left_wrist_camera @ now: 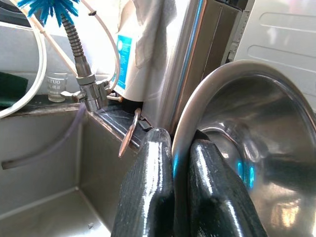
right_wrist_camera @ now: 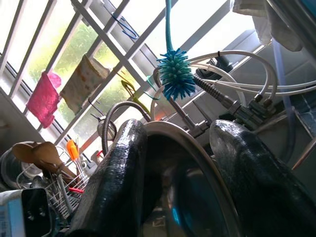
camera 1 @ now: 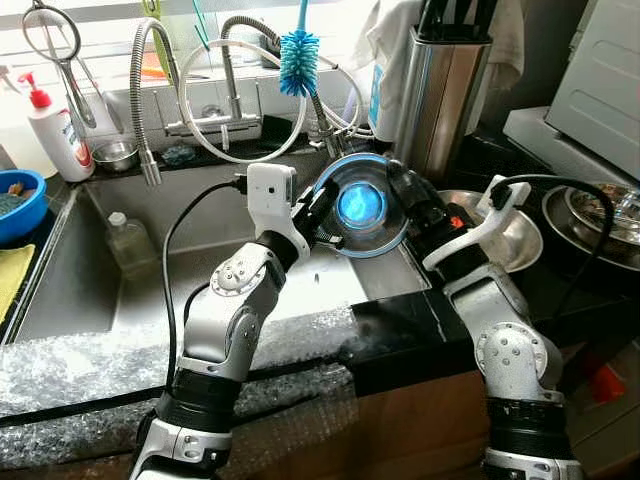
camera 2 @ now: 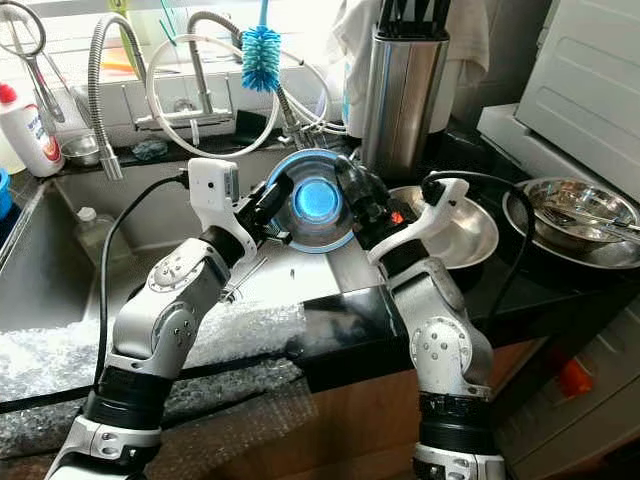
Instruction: Kitchen organization
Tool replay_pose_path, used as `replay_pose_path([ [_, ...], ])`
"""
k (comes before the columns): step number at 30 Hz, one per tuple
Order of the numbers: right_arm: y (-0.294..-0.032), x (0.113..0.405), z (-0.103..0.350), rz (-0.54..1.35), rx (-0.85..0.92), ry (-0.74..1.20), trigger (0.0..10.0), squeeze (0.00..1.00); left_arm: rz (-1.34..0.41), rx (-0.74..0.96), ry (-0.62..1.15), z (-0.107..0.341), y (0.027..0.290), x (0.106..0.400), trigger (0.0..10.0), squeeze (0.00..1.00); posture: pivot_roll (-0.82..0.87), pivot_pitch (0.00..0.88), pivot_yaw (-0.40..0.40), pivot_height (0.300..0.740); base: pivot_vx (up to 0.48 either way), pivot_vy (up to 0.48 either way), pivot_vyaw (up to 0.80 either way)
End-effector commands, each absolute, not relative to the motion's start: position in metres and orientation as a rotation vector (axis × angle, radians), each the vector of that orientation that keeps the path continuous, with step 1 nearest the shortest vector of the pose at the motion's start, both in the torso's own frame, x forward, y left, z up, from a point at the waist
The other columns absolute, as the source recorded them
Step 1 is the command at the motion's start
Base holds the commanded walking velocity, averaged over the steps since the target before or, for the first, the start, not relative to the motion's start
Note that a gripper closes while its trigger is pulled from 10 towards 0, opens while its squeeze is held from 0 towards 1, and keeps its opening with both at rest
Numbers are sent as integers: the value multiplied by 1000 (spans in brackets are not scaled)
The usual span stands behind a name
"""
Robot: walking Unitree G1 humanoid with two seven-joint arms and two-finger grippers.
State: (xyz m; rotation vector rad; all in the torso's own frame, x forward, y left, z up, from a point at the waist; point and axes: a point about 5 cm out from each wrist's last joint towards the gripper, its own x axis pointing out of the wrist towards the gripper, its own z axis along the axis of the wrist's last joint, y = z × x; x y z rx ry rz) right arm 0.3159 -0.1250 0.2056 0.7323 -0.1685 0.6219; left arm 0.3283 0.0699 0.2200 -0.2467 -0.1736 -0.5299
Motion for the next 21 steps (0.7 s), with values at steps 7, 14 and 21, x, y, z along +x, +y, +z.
replay_pose_path([
  [7,-76,300,202,834,658,-53,10000,0,-449,-252,-158,219,77,334,10000,0,-171,0,4,740,0,0,0],
  [14,-71,305,181,761,499,85,10000,0,-466,-206,-164,218,74,332,10000,0,-172,0,2,740,0,0,0],
  [21,-69,308,177,736,419,126,10000,0,-482,-170,-171,218,71,331,10000,0,-169,0,0,740,0,0,0],
])
